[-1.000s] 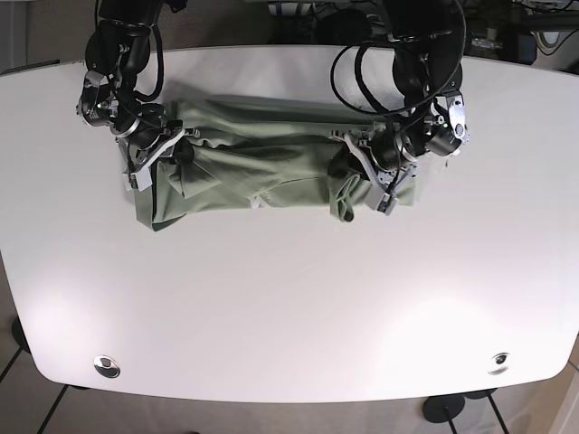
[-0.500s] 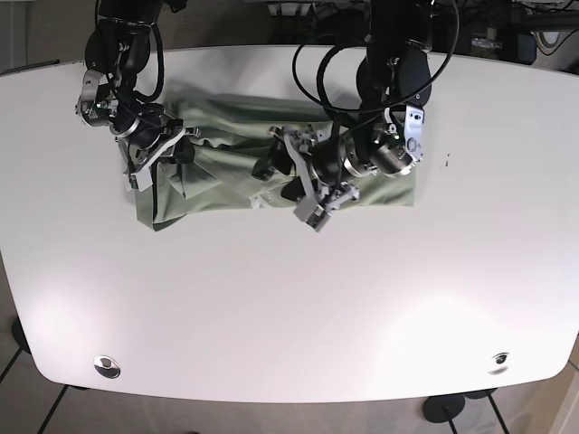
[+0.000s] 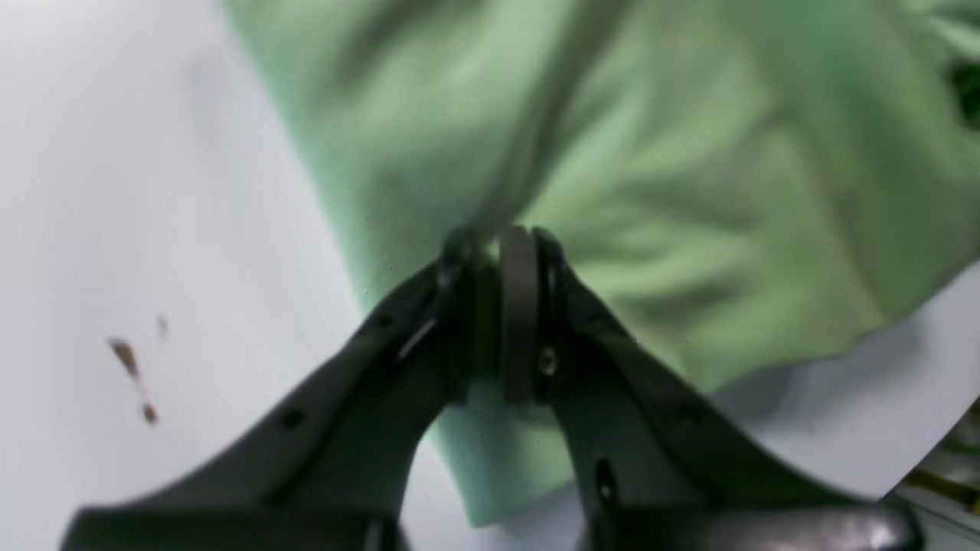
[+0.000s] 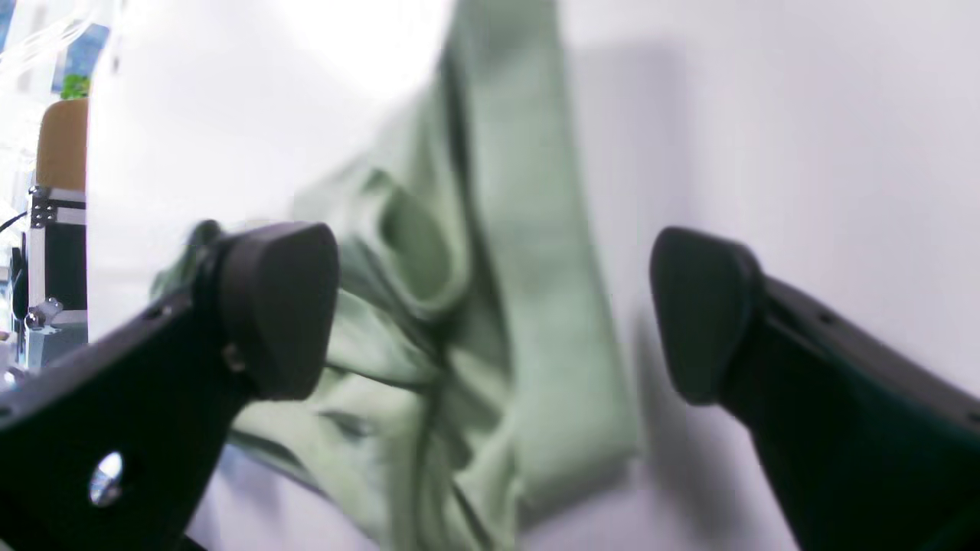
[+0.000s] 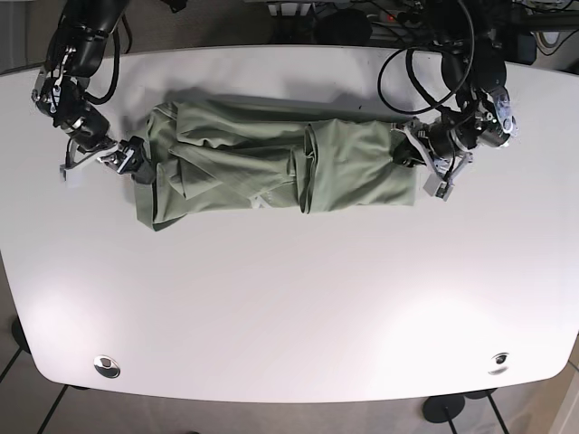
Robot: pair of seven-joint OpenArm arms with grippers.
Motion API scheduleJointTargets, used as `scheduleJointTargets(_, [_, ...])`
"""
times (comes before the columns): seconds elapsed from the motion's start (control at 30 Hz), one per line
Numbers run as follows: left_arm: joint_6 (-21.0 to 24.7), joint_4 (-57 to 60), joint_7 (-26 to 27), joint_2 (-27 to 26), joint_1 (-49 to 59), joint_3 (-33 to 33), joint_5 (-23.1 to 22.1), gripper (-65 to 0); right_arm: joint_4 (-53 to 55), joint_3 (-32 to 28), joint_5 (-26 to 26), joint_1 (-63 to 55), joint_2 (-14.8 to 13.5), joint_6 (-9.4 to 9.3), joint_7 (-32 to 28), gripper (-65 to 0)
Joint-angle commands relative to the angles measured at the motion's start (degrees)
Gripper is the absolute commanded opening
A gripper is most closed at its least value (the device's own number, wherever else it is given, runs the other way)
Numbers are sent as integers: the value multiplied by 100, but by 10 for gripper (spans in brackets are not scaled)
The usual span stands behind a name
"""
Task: Fold the T-shirt properly
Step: 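Push both strip ends inward with both grippers toward the middle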
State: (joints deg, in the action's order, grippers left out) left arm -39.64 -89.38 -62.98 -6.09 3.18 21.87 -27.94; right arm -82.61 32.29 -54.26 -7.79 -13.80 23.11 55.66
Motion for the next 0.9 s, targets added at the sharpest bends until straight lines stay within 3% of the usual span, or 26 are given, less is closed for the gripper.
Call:
scheduleJointTargets(0.03, [-36, 90, 61, -73, -67, 15, -32, -608, 72, -78, -126, 45, -40, 102, -76, -32])
scheduleJointTargets(0.23, [-36, 310, 280, -204, -50, 7, -32, -608, 107, -1203, -99, 36, -4, 58, -120, -41])
scheduleJointTargets(0.3, [-32, 310, 289, -204, 29, 7, -32, -608, 133, -1221, -64, 54, 119, 49, -129, -109])
scheduleJointTargets(0.37, [-32, 336, 289, -204, 47, 7, -32, -608, 125, -1247, 59, 142, 163, 49, -129, -246])
scheduleJointTargets(0.5, [-32, 345, 289, -187, 117, 7, -23, -608, 125, -1256, 551, 265, 171, 49, -129, -640])
scheduleJointTargets(0.63, [-23, 354, 289, -169, 126, -2, -23, -608, -333, -1229, 727, 291, 171, 49, -129, -633])
scheduleJointTargets(0.77, [12, 829, 483, -117, 73, -20, -32, -608, -1563, -1256, 736, 28, 171, 49, -102, -633])
scheduleJointTargets(0.9, [566, 1092, 773, 86, 12, -73, -41, -607, -2513, -1502, 736, -210, 171, 49, -85, -633])
